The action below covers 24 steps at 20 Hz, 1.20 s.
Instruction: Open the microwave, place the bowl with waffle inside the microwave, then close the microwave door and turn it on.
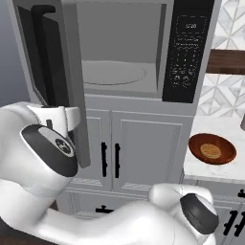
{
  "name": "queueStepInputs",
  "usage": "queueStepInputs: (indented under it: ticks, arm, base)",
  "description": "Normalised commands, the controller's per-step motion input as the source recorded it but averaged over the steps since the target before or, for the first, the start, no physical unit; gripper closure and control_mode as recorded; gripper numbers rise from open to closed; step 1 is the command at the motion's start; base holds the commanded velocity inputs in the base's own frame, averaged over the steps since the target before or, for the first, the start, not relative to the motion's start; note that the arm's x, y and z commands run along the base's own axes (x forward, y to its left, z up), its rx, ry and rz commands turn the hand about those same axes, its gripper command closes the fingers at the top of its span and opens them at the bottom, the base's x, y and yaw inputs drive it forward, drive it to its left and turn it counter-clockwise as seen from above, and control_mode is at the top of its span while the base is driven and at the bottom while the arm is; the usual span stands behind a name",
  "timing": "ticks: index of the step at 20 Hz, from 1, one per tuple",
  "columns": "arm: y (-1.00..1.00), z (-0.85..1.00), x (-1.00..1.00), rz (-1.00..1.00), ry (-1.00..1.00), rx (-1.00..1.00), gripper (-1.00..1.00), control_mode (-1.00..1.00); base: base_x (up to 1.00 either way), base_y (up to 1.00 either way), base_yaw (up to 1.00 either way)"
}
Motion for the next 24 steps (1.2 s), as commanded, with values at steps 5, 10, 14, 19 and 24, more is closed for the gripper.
queueStepInputs:
  ticks: [5, 10, 14, 19, 24]
  arm:
    - [0.3, -0.71, 0.37, 0.0, 0.0, 0.02, -1.0, -1.0]
    - [-0.75, -0.41, -0.59, 0.0, -0.06, 0.06, -1.0, -1.0]
    - [-0.51, -0.33, -0.34, 0.03, -0.23, 0.12, -1.0, -1.0]
    - [-1.0, -0.86, -0.4, 0.12, -0.03, 0.32, -1.0, -1.0]
    - [-1.0, -0.64, -0.31, 0.21, -0.08, 0.29, -1.0, -1.0]
  base:
    - [0.0, 0.0, 0.0]
    - [0.0, 0.0, 0.0]
    - [0.0, 0.0, 0.0]
    - [0.0, 0.0, 0.0]
    - [0.0, 0.0, 0.0]
